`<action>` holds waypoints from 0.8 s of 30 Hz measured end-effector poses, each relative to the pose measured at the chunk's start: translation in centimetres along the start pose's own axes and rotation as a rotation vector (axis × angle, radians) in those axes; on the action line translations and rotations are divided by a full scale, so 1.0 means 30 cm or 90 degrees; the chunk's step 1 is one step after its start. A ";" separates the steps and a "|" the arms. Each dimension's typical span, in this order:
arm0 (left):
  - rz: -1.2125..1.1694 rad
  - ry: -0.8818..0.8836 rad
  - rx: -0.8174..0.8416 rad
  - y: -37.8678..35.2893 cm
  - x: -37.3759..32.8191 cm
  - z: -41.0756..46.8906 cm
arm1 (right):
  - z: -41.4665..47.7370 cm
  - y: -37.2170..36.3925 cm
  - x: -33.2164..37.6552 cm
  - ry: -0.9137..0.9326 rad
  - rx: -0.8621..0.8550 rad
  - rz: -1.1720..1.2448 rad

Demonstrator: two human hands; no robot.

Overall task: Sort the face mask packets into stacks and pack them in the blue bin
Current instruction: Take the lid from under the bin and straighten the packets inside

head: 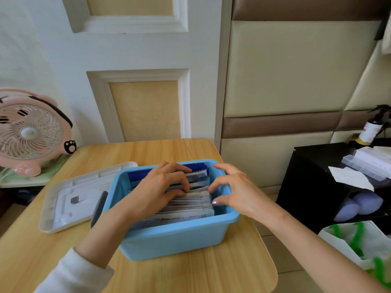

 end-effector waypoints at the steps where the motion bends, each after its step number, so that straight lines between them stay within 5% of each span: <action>1: -0.011 -0.004 0.003 0.000 0.000 -0.002 | 0.001 0.000 0.002 0.000 -0.005 0.004; 24: 0.039 0.041 0.043 -0.016 0.012 -0.007 | -0.005 -0.001 0.008 0.026 0.000 -0.004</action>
Point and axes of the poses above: each hand's wrist, its own z-axis towards the middle knuckle, its own y-axis out of the back of the hand, x = y × z, the point moved 2 cm from there along z, towards the middle knuckle, and after that the axes turned 8 degrees about -x, right-handed, at the moved point
